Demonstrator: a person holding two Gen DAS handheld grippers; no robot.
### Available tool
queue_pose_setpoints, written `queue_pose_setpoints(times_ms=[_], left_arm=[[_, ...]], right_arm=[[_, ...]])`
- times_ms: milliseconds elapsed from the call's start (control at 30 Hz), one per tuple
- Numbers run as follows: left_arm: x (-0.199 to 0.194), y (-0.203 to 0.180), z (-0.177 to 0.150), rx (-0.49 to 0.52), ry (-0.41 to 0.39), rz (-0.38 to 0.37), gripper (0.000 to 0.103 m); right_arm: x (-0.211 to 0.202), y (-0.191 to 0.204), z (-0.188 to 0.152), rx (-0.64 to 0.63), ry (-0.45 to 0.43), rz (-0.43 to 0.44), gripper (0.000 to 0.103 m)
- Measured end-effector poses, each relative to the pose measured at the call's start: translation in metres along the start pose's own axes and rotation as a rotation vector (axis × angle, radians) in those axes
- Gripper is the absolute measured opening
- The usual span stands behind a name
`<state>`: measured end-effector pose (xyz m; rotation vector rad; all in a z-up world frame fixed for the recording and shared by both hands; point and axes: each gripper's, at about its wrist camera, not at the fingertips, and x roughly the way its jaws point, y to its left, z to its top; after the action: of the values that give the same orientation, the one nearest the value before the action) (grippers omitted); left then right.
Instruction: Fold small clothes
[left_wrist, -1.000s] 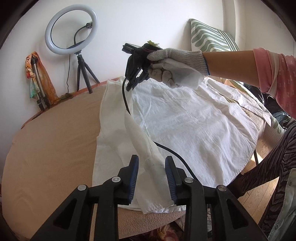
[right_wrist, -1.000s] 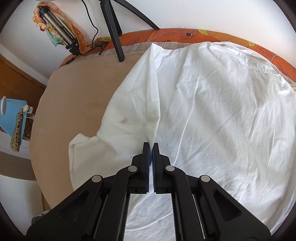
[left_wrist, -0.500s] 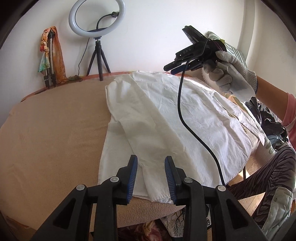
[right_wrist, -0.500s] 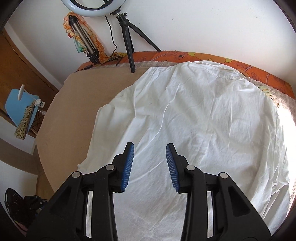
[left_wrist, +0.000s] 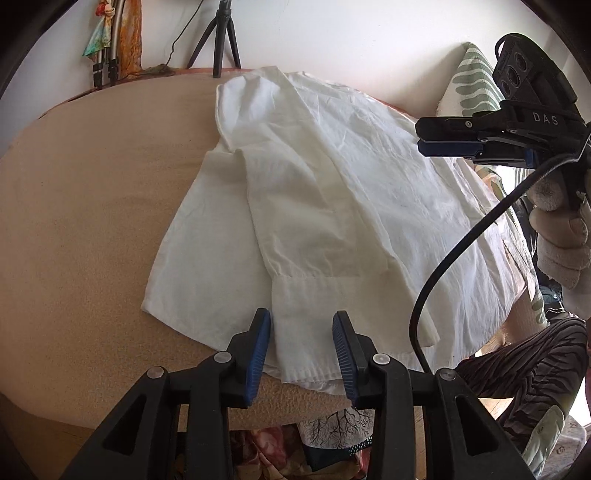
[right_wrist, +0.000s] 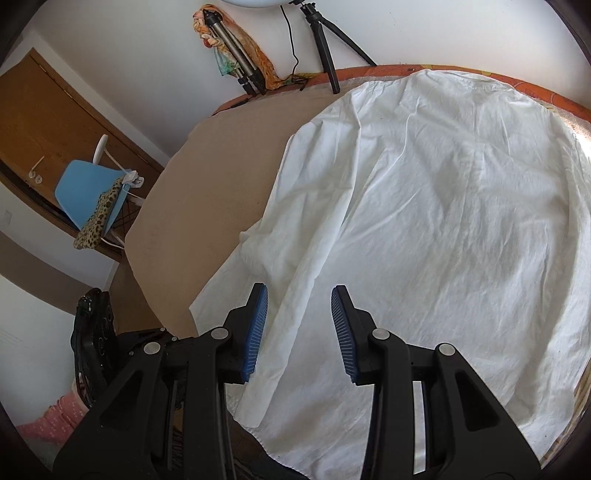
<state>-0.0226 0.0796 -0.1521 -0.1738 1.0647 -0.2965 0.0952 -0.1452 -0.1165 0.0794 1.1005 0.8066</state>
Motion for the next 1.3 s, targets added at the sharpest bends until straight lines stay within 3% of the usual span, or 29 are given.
queue_pose_setpoints(times_ms=[100, 167, 233, 300, 333, 400, 433, 633, 700, 800, 867, 900, 1033, 1167, 1200, 1267, 1300], left_arm=[[0.002, -0.003, 0.0, -0.003, -0.009, 0.008, 0.03], [0.003, -0.001, 0.002, -0.01, -0.013, 0.012, 0.012], [0.003, 0.006, 0.003, -0.044, -0.016, -0.01, 0.002], [0.0, 0.011, 0.004, -0.074, -0.022, -0.039, 0.0], [-0.002, 0.012, 0.004, -0.079, -0.03, -0.038, 0.0], [-0.009, 0.013, 0.004, -0.074, -0.052, -0.026, 0.0], [-0.012, 0.014, 0.004, -0.071, -0.061, -0.021, 0.0], [-0.049, 0.026, 0.009, -0.061, -0.131, 0.027, 0.0], [-0.062, 0.034, 0.014, -0.086, -0.157, 0.017, 0.0], [-0.074, 0.042, 0.017, -0.081, -0.198, 0.065, 0.0], [-0.07, 0.047, 0.017, -0.099, -0.184, 0.053, 0.0], [-0.065, 0.048, 0.017, -0.104, -0.169, 0.051, 0.0], [-0.035, 0.042, 0.009, -0.064, -0.082, 0.083, 0.0], [-0.026, 0.037, 0.003, -0.038, -0.059, 0.112, 0.001], [-0.03, 0.038, 0.003, -0.042, -0.076, 0.119, 0.006], [-0.039, 0.04, 0.004, -0.046, -0.117, 0.148, 0.032], [-0.042, 0.043, 0.005, -0.051, -0.144, 0.16, 0.035]], right_arm=[[0.027, 0.011, -0.013, -0.025, 0.071, -0.025, 0.038], [0.04, 0.014, -0.018, -0.028, 0.095, -0.033, 0.038], [0.052, 0.013, -0.022, -0.014, 0.116, -0.04, 0.038], [0.061, 0.012, -0.024, -0.011, 0.138, -0.043, 0.038], [0.064, 0.013, -0.025, -0.017, 0.143, -0.057, 0.036], [0.067, 0.013, -0.026, -0.024, 0.148, -0.052, 0.02], [0.068, 0.013, -0.027, -0.018, 0.158, -0.029, 0.008], [0.061, 0.018, -0.025, 0.076, 0.109, 0.147, 0.004], [0.054, 0.021, -0.024, 0.112, 0.072, 0.213, 0.004], [0.044, 0.02, -0.024, 0.145, -0.015, 0.307, 0.004], [0.048, 0.011, -0.029, 0.174, -0.046, 0.367, 0.004], [0.055, 0.006, -0.03, 0.197, -0.026, 0.367, 0.004], [0.074, 0.005, -0.037, 0.127, 0.045, 0.126, 0.004], [0.07, 0.013, -0.039, 0.039, 0.068, 0.035, 0.004], [0.065, 0.016, -0.038, 0.011, 0.057, 0.025, 0.004], [0.054, 0.019, -0.035, -0.022, 0.036, 0.032, 0.005], [0.048, 0.02, -0.033, -0.03, 0.018, 0.04, 0.005]])
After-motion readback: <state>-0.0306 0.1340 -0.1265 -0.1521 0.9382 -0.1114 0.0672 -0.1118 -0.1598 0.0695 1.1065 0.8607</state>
